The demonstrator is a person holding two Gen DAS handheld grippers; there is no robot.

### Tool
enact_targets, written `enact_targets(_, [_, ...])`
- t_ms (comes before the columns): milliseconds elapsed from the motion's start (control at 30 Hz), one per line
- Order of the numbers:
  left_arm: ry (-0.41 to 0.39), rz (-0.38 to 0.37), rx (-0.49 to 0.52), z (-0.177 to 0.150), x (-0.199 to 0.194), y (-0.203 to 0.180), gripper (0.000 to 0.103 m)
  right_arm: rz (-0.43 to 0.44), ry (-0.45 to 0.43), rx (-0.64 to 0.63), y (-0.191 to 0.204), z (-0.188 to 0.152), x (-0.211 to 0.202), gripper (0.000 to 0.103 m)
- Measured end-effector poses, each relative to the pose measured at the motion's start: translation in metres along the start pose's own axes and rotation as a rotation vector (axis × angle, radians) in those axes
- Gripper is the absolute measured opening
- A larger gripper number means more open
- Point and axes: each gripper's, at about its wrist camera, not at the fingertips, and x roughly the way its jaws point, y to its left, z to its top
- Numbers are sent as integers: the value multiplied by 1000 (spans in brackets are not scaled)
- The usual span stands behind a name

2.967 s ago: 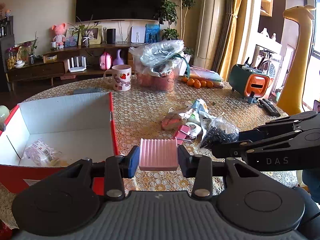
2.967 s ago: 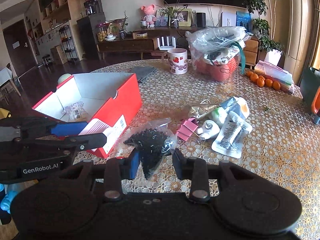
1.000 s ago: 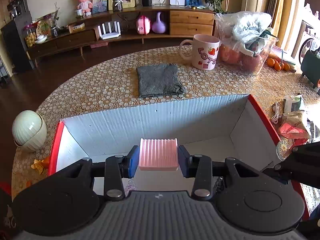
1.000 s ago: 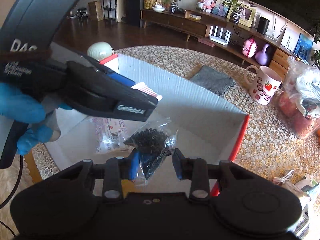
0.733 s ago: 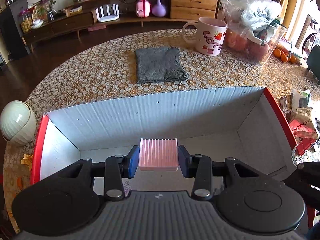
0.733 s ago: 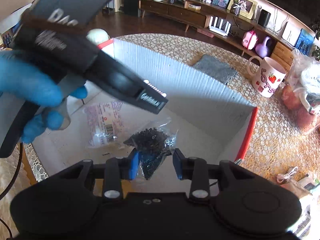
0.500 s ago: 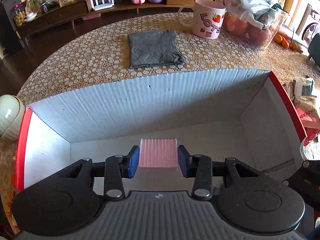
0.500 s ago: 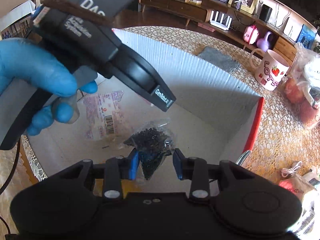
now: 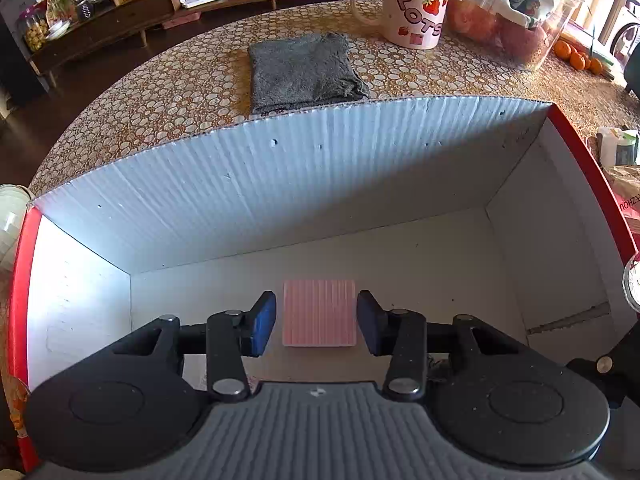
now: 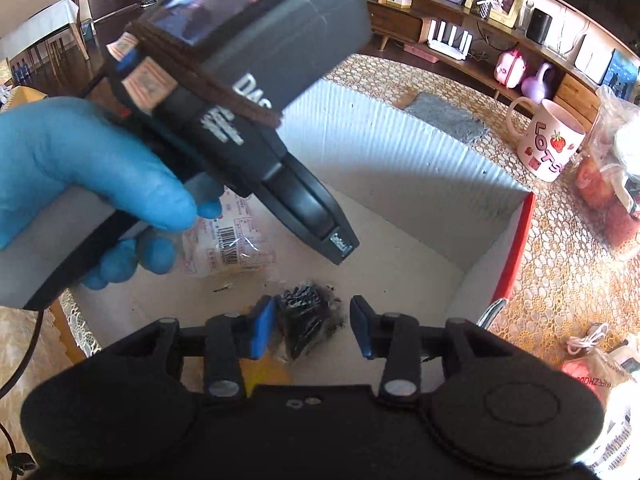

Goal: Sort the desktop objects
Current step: 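Open the left tool to release the pink block while the right tool releases the black bag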

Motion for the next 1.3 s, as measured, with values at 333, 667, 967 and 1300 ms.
enact_targets(333, [-78,15,6,-3,-30,-3,64,16,-57,29,-5,-1,-19,67])
enact_targets(667, [-159,69,-40,-12,-66,3,68,62,-145,82,-13,-11,-58,85])
enact_targets(967, [-224,58,-59,-30,-99,-8,74,93,-228,105,-21,-26,-97,91])
enact_targets(1300, [-270,39,-83,-47,-125,-31,82,89,-295,141,-32,-56,-137,97])
